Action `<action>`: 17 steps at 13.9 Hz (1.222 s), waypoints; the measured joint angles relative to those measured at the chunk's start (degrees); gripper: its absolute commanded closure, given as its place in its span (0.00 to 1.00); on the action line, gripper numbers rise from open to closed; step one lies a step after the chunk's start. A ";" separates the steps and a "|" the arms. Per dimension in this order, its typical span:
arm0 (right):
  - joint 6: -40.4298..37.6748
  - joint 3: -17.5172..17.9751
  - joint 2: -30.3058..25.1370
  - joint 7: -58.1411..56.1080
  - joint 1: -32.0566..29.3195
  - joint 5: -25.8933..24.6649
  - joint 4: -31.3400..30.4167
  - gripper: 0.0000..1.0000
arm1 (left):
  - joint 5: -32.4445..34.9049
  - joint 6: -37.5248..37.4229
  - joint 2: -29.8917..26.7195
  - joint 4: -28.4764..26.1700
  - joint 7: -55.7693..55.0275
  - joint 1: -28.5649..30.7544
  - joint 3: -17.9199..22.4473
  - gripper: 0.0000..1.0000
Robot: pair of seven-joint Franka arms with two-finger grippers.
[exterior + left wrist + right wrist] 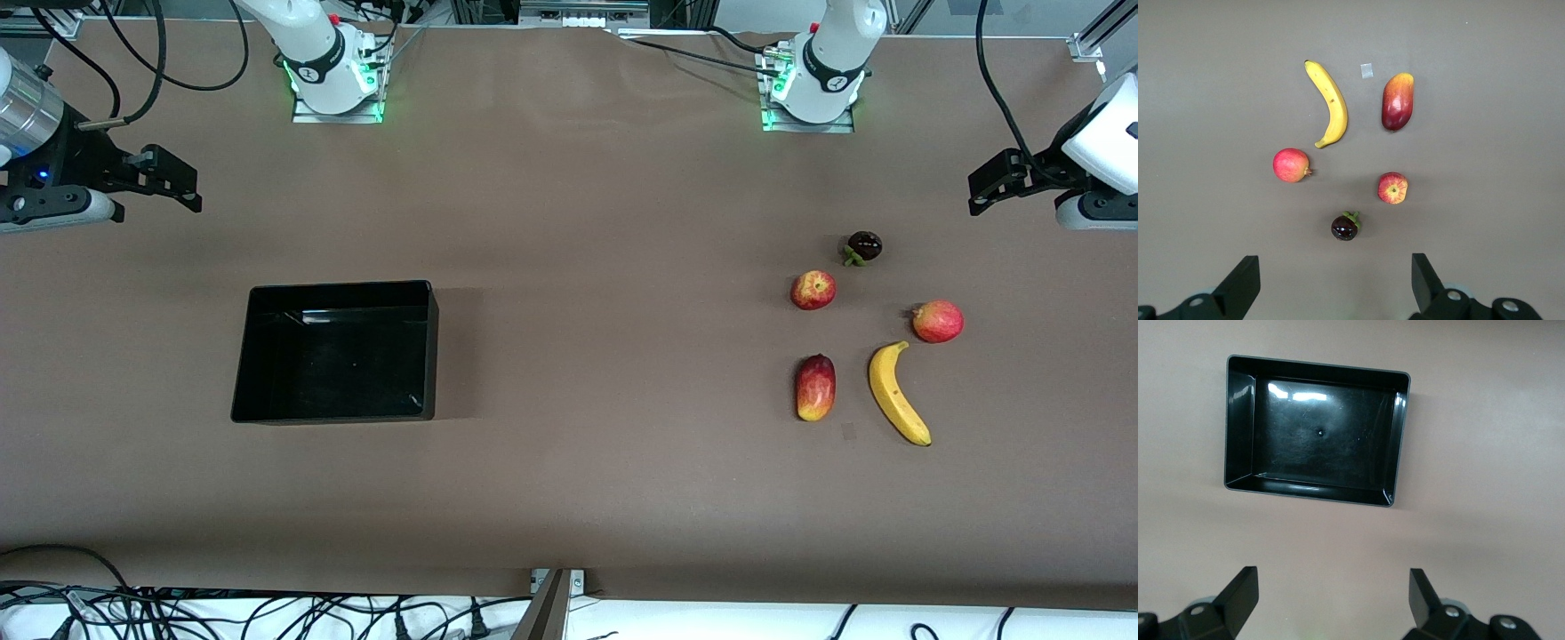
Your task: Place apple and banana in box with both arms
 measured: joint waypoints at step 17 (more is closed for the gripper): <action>11.94 -0.64 17.01 0.07 -1.21 -0.33 -1.76 0.00 | 0.00 0.00 -0.07 -0.75 0.00 0.38 0.00 0.00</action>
